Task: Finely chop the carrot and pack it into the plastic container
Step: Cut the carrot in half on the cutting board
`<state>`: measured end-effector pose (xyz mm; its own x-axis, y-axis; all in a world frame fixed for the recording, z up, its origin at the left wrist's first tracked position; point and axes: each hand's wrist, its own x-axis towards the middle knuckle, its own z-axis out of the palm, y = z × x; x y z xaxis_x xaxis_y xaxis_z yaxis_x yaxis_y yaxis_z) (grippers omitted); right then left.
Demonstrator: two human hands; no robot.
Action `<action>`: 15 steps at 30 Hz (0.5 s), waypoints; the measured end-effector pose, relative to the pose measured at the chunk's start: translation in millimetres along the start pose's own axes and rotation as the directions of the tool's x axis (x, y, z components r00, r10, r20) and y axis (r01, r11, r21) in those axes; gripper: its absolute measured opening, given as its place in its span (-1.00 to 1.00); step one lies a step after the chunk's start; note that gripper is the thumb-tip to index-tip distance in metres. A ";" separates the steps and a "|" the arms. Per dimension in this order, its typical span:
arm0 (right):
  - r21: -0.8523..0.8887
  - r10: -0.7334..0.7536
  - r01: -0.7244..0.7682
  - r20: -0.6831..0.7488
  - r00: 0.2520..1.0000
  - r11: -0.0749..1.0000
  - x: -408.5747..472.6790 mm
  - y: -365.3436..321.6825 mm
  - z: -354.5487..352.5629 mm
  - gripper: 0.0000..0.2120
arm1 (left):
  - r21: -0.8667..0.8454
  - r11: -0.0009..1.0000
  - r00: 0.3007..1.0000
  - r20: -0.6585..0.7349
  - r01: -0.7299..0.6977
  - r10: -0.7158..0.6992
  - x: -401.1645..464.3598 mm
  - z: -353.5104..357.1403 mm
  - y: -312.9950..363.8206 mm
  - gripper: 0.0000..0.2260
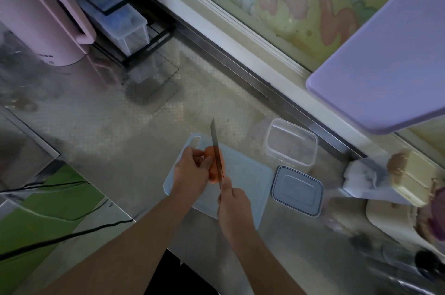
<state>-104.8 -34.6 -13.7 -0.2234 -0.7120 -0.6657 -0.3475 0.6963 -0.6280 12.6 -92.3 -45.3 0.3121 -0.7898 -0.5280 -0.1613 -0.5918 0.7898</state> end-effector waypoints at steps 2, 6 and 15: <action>-0.014 -0.014 0.014 0.011 1.000 1.000 -0.7 2.9 0.9 -0.49 | 0.018 1.000 1.000 0.002 0.012 -0.012 1.2 1.7 -3.6 -0.89; -0.091 -0.007 0.010 0.038 0.999 0.996 -7.9 1.6 11.2 -0.53 | -0.003 0.999 0.999 -0.016 0.040 -0.040 1.6 -0.9 -9.8 -0.91; 0.025 -0.006 0.006 -0.004 1.000 1.000 -2.7 -4.0 1.7 -0.51 | 0.007 1.000 1.000 -0.011 0.025 -0.025 5.1 2.1 -2.8 -0.88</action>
<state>-101.2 -35.3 -10.0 -0.2249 -0.7164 -0.6605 -0.3261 0.6941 -0.6418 12.7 -94.9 -50.8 0.3261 -0.7727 -0.5445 -0.1595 -0.6128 0.7740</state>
